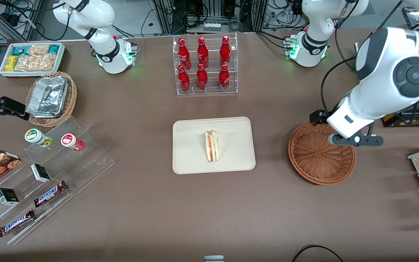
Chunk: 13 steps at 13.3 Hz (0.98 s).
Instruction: Place sandwich from basket to tray
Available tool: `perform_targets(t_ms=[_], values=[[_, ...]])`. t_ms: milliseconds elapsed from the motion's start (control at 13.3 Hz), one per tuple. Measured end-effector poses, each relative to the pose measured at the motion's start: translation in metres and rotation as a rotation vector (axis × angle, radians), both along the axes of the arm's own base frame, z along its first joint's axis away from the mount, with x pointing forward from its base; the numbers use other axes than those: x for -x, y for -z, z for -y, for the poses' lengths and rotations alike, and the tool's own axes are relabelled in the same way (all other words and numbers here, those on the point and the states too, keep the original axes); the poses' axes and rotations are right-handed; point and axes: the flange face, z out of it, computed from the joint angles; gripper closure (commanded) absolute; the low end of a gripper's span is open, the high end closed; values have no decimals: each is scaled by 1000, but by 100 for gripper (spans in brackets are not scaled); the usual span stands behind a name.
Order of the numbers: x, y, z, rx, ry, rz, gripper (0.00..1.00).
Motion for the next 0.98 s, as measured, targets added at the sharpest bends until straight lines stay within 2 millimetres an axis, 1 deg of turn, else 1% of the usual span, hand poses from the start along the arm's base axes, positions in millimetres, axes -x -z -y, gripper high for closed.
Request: perform_targets(t_ms=[151, 377, 527, 753, 829, 979], values=[[14, -9, -18, -9, 7, -28, 0], [24, -22, -45, -10, 14, -55, 0], [33, -35, -56, -14, 3, -68, 0], [51, -60, -65, -23, -12, -72, 0], [54, -66, -70, -24, -21, -65, 0], [55, -70, -82, -19, -23, -59, 0]])
